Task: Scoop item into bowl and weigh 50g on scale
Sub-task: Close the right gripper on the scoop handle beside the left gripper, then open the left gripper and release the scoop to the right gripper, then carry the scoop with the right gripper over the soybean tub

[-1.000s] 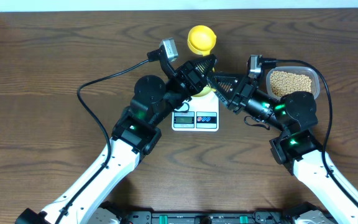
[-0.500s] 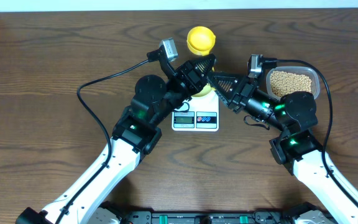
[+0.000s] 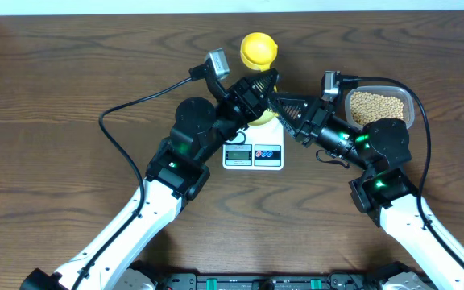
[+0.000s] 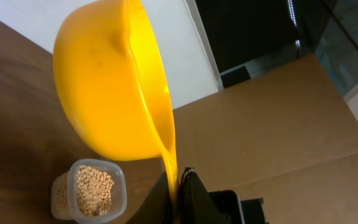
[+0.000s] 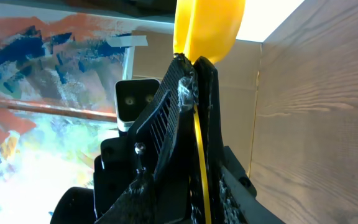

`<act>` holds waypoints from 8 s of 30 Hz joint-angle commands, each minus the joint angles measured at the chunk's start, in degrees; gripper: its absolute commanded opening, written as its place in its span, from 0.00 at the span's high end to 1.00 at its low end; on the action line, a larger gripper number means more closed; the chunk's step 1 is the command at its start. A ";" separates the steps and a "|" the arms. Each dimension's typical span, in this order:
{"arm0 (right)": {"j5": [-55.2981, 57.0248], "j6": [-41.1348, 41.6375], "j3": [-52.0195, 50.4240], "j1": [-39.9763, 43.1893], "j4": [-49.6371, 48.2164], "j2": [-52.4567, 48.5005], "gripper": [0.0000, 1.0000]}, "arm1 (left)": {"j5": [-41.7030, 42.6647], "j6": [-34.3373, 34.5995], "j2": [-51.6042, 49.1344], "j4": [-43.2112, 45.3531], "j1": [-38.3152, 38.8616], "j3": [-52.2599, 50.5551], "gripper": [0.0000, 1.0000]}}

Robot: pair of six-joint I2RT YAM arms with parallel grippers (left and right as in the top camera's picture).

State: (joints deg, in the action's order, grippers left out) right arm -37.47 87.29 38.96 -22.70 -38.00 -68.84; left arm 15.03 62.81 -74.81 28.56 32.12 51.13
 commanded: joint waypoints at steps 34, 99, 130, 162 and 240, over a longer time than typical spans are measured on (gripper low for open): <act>4.68 -8.22 0.68 -0.50 0.26 -0.09 0.98 | -2.21 -1.62 0.11 0.70 -0.07 0.63 0.86; -1.07 -49.00 0.68 -1.27 8.66 -0.07 0.77 | -2.03 -2.38 0.11 -7.52 -8.74 0.63 0.93; 4.37 -49.88 0.68 -1.42 3.91 -0.07 0.69 | -1.18 16.00 0.11 -11.80 -8.68 0.63 0.93; 5.86 -52.28 0.68 -2.64 4.33 -0.07 0.95 | -1.11 16.15 0.11 -11.87 -8.52 0.63 0.93; 25.35 -65.51 29.51 12.63 77.00 -0.07 0.99 | 12.66 -45.70 0.11 -58.47 -26.25 0.63 0.29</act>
State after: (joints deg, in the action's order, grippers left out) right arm -13.15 22.92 67.81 -10.37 39.00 -68.99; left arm 27.09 21.63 -74.81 -28.45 6.04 51.27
